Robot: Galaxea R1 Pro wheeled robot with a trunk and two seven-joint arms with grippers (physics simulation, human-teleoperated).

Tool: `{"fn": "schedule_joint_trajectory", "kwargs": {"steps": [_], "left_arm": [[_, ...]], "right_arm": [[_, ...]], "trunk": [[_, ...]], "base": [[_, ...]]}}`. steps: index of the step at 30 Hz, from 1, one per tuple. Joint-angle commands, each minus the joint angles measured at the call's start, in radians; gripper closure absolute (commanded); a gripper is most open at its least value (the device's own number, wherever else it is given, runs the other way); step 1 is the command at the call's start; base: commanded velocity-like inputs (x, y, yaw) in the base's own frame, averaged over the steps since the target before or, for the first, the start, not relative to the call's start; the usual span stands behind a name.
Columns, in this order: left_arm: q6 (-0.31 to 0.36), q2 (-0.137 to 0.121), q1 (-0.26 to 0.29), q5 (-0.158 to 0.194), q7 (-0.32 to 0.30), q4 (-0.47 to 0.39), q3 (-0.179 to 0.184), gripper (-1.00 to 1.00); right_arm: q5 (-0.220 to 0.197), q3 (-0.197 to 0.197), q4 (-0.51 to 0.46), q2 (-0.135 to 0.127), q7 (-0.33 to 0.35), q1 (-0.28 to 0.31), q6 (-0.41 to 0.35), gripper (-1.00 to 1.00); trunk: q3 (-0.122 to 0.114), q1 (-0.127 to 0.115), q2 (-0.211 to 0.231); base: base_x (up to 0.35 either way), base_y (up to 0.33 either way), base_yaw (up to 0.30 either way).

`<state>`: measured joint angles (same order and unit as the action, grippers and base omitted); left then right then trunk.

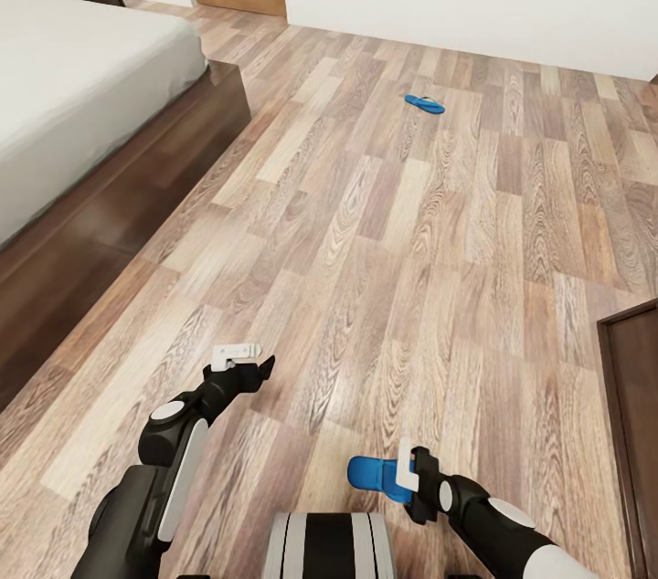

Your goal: In the bedroom, move the book from the bed onto either nightstand, and place the two sandals side by side next to the bed.

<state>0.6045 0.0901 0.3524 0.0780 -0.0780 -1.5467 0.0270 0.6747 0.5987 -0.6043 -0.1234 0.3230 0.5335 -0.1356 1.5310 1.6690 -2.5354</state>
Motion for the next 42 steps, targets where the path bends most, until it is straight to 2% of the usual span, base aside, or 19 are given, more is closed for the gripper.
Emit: {"fn": "schedule_joint_trajectory", "kwargs": {"steps": [1, 16, 26, 42], "left_arm": [[0.006, 0.000, 0.000, 0.008, 0.000, -0.001, -0.001, -1.00], [0.005, 0.000, 0.000, 0.008, 0.000, -0.002, 0.000, -1.00], [0.005, 0.002, -0.001, 0.008, 0.000, -0.003, 0.001, -1.00], [0.006, 0.000, -0.001, 0.007, 0.000, -0.001, 0.001, -1.00]], "right_arm": [[0.008, 0.004, -0.003, -0.001, 0.004, 0.000, -0.003, -1.00], [0.008, 0.004, -0.003, -0.001, 0.004, 0.000, 0.008, -1.00], [0.008, 0.004, -0.003, -0.001, 0.004, 0.000, 0.008, -1.00], [0.008, 0.004, -0.003, -0.001, 0.004, 0.000, 0.008, -1.00]], "trunk": [[0.001, 0.000, 0.000], [0.001, 0.000, 0.000], [0.039, 0.004, -0.003], [0.039, 0.004, -0.003]], "base": [[0.000, 0.000, 0.000], [0.000, 0.000, 0.000], [0.000, 0.000, 0.000], [0.000, 0.000, 0.000]]}}
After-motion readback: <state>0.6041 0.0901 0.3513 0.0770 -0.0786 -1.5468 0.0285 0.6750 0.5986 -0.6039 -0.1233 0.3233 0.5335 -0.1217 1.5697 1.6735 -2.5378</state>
